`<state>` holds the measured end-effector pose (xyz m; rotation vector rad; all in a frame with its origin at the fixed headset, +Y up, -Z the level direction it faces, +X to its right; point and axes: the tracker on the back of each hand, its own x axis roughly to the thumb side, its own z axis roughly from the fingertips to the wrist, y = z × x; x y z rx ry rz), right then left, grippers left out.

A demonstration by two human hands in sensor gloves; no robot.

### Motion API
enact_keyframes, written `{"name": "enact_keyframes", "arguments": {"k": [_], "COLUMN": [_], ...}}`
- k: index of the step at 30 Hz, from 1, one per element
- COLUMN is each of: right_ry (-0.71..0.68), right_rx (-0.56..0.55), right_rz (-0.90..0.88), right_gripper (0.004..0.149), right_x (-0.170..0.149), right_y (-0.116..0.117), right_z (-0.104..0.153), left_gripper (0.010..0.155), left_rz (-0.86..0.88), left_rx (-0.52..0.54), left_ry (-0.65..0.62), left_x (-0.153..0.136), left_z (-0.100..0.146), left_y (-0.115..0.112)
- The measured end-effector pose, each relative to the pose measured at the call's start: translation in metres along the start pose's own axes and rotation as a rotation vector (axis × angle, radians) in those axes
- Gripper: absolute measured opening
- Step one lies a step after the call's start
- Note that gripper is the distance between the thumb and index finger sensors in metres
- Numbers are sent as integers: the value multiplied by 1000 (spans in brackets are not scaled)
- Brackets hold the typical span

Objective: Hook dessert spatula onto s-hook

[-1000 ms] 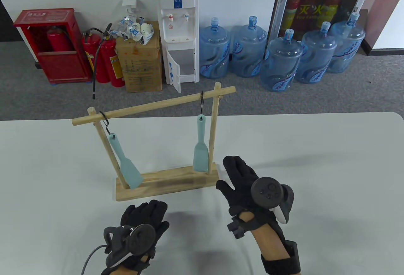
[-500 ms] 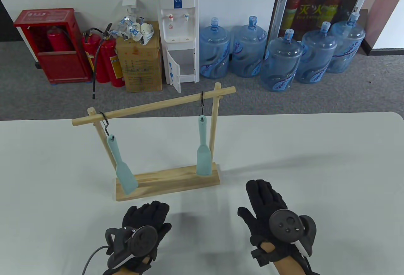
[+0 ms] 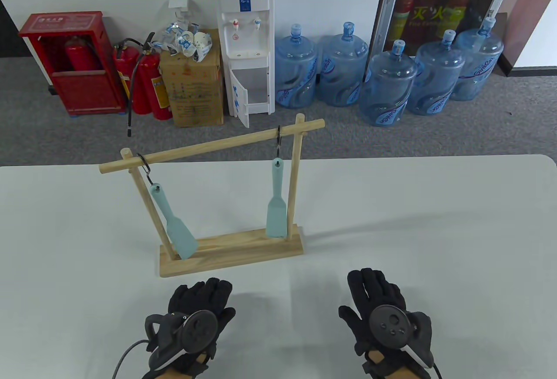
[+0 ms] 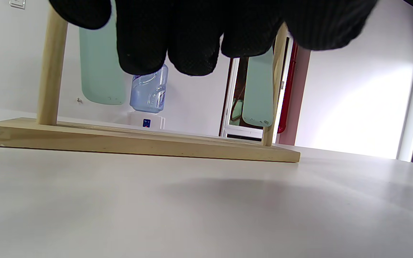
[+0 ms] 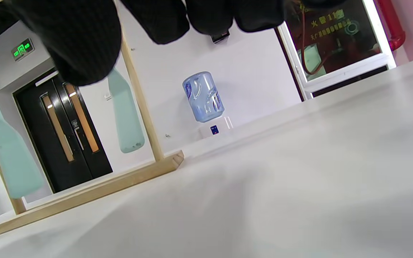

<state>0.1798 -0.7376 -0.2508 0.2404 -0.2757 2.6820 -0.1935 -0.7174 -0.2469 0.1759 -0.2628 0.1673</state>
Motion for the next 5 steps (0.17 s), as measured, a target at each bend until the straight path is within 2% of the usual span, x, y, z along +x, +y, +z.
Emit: {"name": "enact_keyframes", "arguments": {"k": [5], "right_ry": [-26], "right_rx": [1], "right_rz": [-1], "right_gripper": [75], "right_x": [9], "right_y": [2], "right_z": [0], "left_gripper": [60], "left_rz": [0], "left_rx": [-7], "left_ry": [1], "left_x": [1], "left_z": [-1], "left_y": [-2]}}
